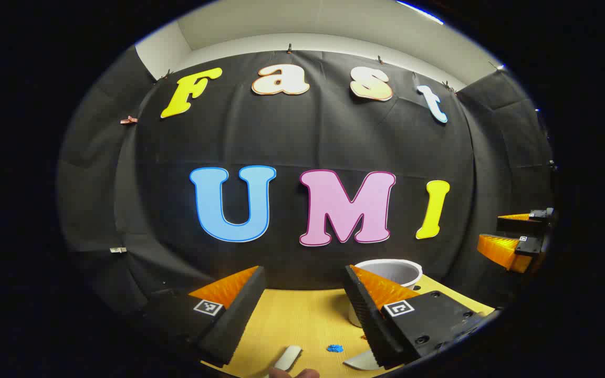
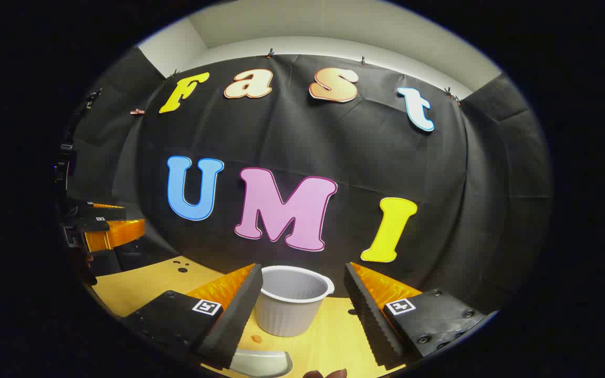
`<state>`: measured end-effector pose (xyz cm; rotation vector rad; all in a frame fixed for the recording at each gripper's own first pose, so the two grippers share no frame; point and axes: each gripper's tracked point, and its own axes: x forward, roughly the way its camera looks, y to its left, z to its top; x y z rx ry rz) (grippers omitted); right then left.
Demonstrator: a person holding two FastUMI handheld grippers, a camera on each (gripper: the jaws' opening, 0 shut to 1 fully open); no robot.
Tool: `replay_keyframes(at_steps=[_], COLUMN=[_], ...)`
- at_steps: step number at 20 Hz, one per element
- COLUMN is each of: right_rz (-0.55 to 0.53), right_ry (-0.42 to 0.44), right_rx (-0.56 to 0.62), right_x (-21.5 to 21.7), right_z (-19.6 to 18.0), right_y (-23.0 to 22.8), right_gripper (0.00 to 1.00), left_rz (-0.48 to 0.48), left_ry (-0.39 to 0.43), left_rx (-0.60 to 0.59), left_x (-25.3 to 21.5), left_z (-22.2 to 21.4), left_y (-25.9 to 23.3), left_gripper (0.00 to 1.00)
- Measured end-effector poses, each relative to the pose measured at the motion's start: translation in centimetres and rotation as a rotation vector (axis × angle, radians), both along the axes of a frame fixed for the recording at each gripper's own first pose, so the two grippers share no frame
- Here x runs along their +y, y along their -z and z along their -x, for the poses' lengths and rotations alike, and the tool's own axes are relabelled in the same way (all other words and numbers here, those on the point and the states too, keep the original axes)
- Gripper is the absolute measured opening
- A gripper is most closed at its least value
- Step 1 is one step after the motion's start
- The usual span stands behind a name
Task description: Pick up the small broom and dustpan from the desktop, sweep the trash into the dustpan with the broom, and then empty the trash into the garbage bin.
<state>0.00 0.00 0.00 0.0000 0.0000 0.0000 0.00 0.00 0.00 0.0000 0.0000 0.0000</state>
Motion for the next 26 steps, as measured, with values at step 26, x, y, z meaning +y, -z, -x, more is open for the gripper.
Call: replay_keyframes(at_steps=[26], right_rz=[0.063], right_ry=[-0.263], right_rx=[0.591], right_x=[4.1], right_z=[9.3], right_y=[18.2], right_gripper=[0.96], left_rz=[-0.005], left_ry=[-0.069], left_rx=[0.06], left_x=[3.6], left_z=[0.3], left_y=[3.6], left_gripper=[0.95])
